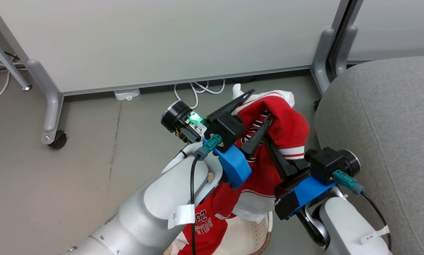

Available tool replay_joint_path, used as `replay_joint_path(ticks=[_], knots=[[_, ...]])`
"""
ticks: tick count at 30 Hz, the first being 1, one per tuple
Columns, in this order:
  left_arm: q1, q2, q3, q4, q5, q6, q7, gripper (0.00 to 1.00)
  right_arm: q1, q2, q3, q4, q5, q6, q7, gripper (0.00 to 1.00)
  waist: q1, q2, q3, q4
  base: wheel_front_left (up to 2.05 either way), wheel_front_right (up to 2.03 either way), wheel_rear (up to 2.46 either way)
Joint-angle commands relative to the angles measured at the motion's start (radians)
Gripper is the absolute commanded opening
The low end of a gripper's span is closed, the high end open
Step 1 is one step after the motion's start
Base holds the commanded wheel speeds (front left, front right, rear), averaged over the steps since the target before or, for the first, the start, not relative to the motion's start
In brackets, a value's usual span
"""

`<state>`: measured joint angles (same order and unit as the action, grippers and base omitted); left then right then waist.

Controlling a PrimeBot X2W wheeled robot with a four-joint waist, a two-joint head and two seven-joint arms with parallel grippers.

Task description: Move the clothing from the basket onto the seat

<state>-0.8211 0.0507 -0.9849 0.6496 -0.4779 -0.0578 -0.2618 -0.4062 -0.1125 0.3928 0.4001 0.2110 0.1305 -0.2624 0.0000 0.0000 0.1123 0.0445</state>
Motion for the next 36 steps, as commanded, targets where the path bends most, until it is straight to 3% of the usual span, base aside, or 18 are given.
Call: replay_joint_path(ticks=[1,17,36], knots=[[-0.004,-0.001,0.005,0.004,0.003,0.006,-0.005,1.0,-0.006,-0.003,-0.003,-0.006,-0.002,0.0,-0.004,0.0,0.0,0.0,0.002,-0.003,0.0,0.0,0.0],[0.012,-0.001,0.019,0.005,0.026,0.002,-0.005,1.0,0.0,-0.018,-0.077,-0.044,-0.003,0.0,-0.004,0.0,0.0,0.0,0.049,-0.087,0.0,0.0,0.0],[0.041,0.0,-0.006,-0.016,0.057,-0.008,-0.005,1.0,0.049,-0.033,-0.265,-0.132,-0.02,0.0,-0.004,0.0,0.0,0.0,0.114,-0.28,0.0,0.0,0.0]])
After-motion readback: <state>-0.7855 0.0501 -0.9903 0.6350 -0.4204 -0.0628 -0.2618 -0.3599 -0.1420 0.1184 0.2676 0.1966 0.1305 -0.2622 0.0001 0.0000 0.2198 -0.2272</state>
